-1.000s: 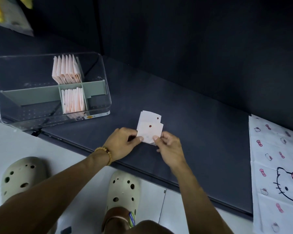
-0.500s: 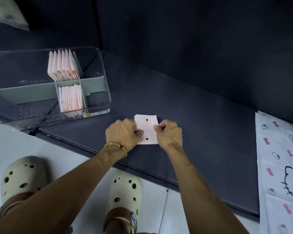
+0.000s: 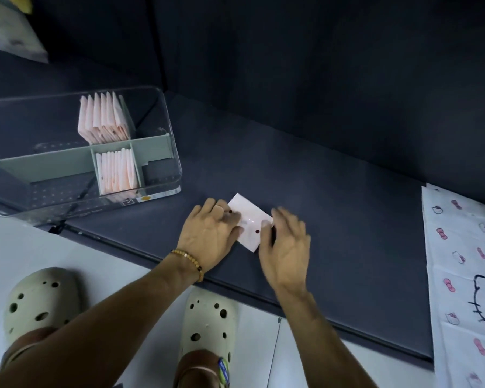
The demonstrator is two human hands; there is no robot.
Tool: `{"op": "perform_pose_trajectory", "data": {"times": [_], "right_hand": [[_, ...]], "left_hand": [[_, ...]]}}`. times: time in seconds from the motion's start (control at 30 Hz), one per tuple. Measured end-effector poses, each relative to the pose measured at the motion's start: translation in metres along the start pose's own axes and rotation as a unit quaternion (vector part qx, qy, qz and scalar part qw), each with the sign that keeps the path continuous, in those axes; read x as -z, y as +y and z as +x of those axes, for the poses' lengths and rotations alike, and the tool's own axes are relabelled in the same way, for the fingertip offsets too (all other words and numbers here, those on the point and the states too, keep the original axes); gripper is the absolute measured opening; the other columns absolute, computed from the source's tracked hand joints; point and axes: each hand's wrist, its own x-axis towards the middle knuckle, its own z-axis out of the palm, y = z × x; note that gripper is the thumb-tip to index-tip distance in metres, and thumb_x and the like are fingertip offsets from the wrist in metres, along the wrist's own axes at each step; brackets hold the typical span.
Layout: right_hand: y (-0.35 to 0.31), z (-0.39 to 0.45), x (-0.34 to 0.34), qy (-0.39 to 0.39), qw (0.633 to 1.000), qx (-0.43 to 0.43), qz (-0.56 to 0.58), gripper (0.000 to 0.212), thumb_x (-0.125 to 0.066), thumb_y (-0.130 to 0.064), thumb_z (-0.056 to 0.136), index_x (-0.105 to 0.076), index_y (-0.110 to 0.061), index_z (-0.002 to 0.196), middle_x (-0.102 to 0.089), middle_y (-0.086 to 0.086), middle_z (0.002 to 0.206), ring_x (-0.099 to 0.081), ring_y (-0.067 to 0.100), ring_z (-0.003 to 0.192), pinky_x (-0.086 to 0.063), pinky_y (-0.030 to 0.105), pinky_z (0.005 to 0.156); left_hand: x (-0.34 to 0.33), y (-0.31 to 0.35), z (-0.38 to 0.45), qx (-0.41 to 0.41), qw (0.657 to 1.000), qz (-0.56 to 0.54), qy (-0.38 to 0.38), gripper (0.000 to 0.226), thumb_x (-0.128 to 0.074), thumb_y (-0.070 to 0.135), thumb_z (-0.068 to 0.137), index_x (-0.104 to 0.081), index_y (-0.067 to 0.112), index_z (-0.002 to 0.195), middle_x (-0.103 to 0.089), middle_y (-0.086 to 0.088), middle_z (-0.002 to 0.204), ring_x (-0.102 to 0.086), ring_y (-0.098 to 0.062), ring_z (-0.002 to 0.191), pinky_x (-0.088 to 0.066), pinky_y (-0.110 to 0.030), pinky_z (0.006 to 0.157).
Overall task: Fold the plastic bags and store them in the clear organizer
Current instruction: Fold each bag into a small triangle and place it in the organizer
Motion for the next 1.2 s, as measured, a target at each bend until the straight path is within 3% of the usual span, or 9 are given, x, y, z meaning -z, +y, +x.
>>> {"op": "perform_pose_trajectory", "data": {"times": [0.13,0.3,0.4,0.47,0.67,0.87,0.93,1.03,1.2], "right_hand": [[0.012,-0.023,-0.009,-0.075,0.994,0.03,-0.073,0.04,-0.049,-0.022,0.097,-0.056,-0.004,0.132,-0.049,0.01,0.144,-0.042,0.025,0.136,-0.034,0.048,0.11],[0.012,-0.023,-0.01,-0.101,0.989,0.046,-0.103,0.05,-0.03,-0.029,0.099,-0.05,-0.004,0.138,-0.042,0.009,0.149,-0.034,0.021,0.141,-0.025,0.047,0.115],[0.013,-0.02,-0.01,-0.116,0.984,0.057,-0.126,0.053,-0.025,-0.03,0.098,-0.051,-0.005,0.137,-0.043,0.009,0.148,-0.036,0.021,0.14,-0.025,0.049,0.113],[0.015,-0.02,-0.011,-0.136,0.98,0.058,-0.134,0.055,-0.022,-0.029,0.097,-0.044,-0.007,0.142,-0.039,0.008,0.151,-0.03,0.02,0.142,-0.023,0.049,0.115],[0.015,-0.018,-0.011,-0.142,0.98,0.054,-0.132,0.055,-0.025,-0.029,0.096,-0.046,-0.006,0.14,-0.041,0.009,0.15,-0.033,0.021,0.141,-0.024,0.048,0.113],[0.023,-0.018,-0.018,-0.178,0.975,0.056,-0.124,0.061,-0.004,-0.038,0.098,-0.018,-0.012,0.152,-0.011,0.0,0.161,0.001,0.014,0.148,0.004,0.042,0.117],[0.023,-0.018,-0.018,-0.186,0.974,0.057,-0.12,0.062,0.0,-0.039,0.097,-0.013,-0.013,0.152,-0.007,0.0,0.161,0.003,0.014,0.148,0.007,0.041,0.117],[0.019,-0.019,-0.014,-0.167,0.978,0.052,-0.116,0.06,-0.009,-0.035,0.098,-0.027,-0.01,0.149,-0.021,0.003,0.159,-0.013,0.017,0.148,-0.005,0.044,0.118],[0.019,-0.018,-0.012,-0.143,0.983,0.048,-0.104,0.057,-0.015,-0.033,0.099,-0.035,-0.01,0.147,-0.031,0.005,0.155,-0.022,0.017,0.145,-0.011,0.043,0.117]], "left_hand": [[-0.003,0.012,-0.01,0.031,0.999,0.0,0.022,0.024,-0.057,0.035,0.083,-0.071,0.016,0.089,-0.061,-0.006,0.087,-0.056,-0.028,0.078,-0.047,-0.038,0.064],[0.001,0.015,-0.006,0.022,0.999,0.025,0.031,0.033,-0.042,0.032,0.084,-0.07,0.015,0.078,-0.064,-0.004,0.083,-0.056,-0.027,0.08,-0.042,-0.038,0.069],[-0.006,0.021,0.007,-0.079,0.996,-0.006,0.037,0.023,-0.057,0.021,0.084,-0.073,0.013,0.098,-0.068,-0.006,0.11,-0.06,-0.028,0.111,-0.048,-0.041,0.093],[-0.013,0.03,0.015,-0.124,0.991,-0.058,-0.008,0.036,-0.063,0.011,0.082,-0.065,0.005,0.118,-0.063,-0.008,0.125,-0.053,-0.026,0.125,-0.045,-0.041,0.102],[-0.02,0.01,0.017,-0.157,0.982,-0.105,-0.013,0.039,-0.057,0.007,0.087,-0.059,0.004,0.126,-0.056,-0.008,0.134,-0.051,-0.021,0.126,-0.038,-0.04,0.107],[-0.003,-0.059,0.022,-0.113,0.988,-0.051,-0.088,0.056,-0.029,0.041,0.095,-0.047,0.01,0.138,-0.042,-0.001,0.146,-0.036,-0.018,0.138,-0.024,-0.034,0.115],[-0.001,-0.061,0.028,-0.098,0.989,-0.055,-0.091,0.054,-0.045,0.038,0.095,-0.041,0.013,0.142,-0.038,-0.001,0.149,-0.029,-0.016,0.141,-0.023,-0.032,0.116],[-0.003,-0.035,0.036,-0.074,0.988,-0.113,-0.081,0.053,-0.054,0.022,0.092,-0.041,0.019,0.143,-0.038,0.001,0.15,-0.027,-0.017,0.142,-0.028,-0.036,0.114],[-0.006,0.002,0.049,-0.061,0.992,-0.05,-0.094,0.027,-0.053,0.032,0.091,-0.059,0.026,0.117,-0.057,0.001,0.118,-0.049,-0.022,0.111,-0.033,-0.035,0.091]]}}
